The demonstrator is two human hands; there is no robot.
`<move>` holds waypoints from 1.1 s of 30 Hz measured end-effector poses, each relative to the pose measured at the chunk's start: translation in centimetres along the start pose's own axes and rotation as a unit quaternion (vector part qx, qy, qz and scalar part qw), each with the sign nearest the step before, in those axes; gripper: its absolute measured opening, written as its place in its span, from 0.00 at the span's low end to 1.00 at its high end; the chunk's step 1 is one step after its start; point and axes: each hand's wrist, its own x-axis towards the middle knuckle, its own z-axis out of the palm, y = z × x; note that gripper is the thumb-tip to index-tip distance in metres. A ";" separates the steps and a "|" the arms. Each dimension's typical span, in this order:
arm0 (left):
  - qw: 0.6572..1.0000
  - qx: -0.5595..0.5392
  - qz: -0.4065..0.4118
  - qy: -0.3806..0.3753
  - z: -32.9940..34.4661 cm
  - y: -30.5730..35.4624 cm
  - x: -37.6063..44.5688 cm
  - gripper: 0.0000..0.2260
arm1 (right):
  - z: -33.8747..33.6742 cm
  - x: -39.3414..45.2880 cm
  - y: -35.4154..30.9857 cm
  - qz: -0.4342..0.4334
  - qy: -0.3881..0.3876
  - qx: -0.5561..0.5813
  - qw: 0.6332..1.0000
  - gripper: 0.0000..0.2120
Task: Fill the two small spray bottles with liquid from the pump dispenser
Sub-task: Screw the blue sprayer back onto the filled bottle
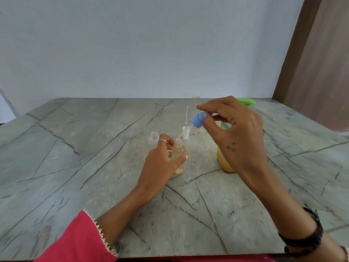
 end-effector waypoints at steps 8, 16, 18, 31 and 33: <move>1.000 0.002 0.000 0.000 0.1 0.1 0.0 0.18 | 2.0 -0.4 0.1 -0.001 -0.043 0.002 0.999 0.09; 1.000 -0.014 -0.020 -0.010 0.1 0.2 0.0 0.16 | 3.5 -1.0 1.2 0.068 -0.131 0.042 0.988 0.11; 0.999 -0.018 -0.021 -0.017 0.0 0.3 0.0 0.16 | 3.8 -1.3 1.7 0.084 -0.153 0.048 0.984 0.12; 0.998 -0.051 -0.014 -0.023 -0.2 0.3 -0.2 0.17 | 5.1 -3.2 3.5 0.117 -0.194 0.170 0.959 0.19; 0.998 -0.053 -0.014 -0.026 -0.1 0.2 -0.1 0.17 | 5.1 -3.3 3.5 0.131 -0.194 0.184 0.955 0.20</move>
